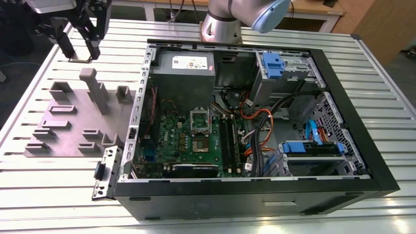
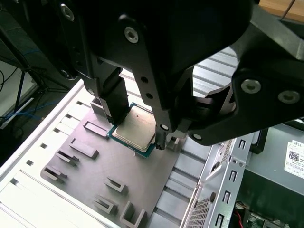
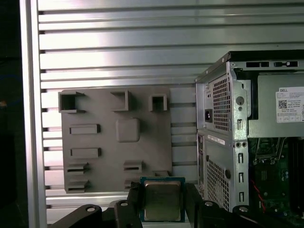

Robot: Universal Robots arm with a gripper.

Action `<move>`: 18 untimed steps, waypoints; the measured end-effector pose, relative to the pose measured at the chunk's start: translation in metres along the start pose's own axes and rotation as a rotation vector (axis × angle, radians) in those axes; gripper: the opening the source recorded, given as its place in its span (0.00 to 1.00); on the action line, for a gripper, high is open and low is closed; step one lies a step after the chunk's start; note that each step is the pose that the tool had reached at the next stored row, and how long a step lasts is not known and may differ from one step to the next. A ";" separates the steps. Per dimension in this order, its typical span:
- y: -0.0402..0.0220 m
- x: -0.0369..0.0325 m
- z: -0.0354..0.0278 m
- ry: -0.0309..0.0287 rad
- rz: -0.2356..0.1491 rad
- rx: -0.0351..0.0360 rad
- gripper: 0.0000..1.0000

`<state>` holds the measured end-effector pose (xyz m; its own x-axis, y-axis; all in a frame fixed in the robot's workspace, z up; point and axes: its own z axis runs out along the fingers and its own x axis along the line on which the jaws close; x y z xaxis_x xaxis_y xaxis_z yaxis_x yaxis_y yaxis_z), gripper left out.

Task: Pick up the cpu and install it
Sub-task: 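Pick up the cpu and move it towards the insertion slot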

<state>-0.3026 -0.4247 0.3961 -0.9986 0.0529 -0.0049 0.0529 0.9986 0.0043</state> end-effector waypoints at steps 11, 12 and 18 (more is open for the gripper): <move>0.0001 -0.0025 0.0000 0.0000 0.000 0.0002 0.47; 0.0001 -0.0031 0.0000 0.0000 0.000 0.0002 0.47; 0.0005 -0.0102 0.0001 0.0000 0.000 0.0002 0.47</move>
<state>-0.2924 -0.4247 0.3961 -0.9986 0.0529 -0.0049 0.0529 0.9986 0.0041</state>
